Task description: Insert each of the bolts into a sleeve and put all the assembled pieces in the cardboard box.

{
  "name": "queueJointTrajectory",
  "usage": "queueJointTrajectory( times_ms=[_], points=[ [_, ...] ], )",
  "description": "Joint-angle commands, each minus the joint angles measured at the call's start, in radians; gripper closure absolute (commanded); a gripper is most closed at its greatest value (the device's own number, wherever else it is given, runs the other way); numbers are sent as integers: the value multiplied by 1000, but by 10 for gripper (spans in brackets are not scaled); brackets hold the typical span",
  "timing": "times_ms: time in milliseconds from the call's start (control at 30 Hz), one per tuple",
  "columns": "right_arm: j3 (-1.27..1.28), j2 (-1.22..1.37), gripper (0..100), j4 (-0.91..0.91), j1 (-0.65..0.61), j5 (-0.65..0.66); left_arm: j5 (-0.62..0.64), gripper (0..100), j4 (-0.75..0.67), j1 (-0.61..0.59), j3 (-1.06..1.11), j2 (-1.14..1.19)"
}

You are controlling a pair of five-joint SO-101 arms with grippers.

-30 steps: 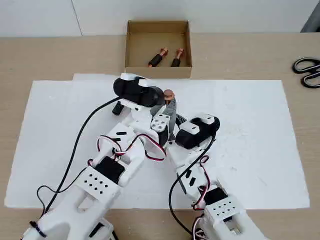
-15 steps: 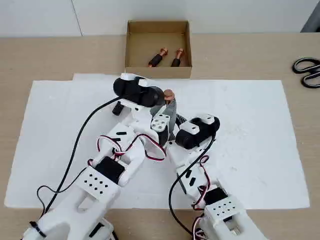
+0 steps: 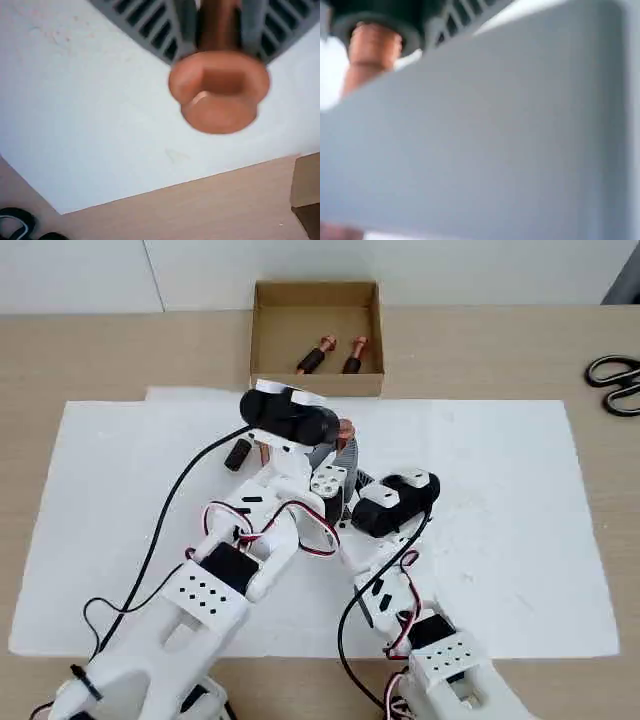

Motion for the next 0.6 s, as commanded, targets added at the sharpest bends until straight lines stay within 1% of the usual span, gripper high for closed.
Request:
queueJointTrajectory(
  times_ms=[0,567],
  points=[
    [9,-22,994,-25,-7,11,-3,994,31,-2,-54,-2],
    [9,-22,994,-25,-7,9,-3,992,40,-2,-41,-2]
  ],
)
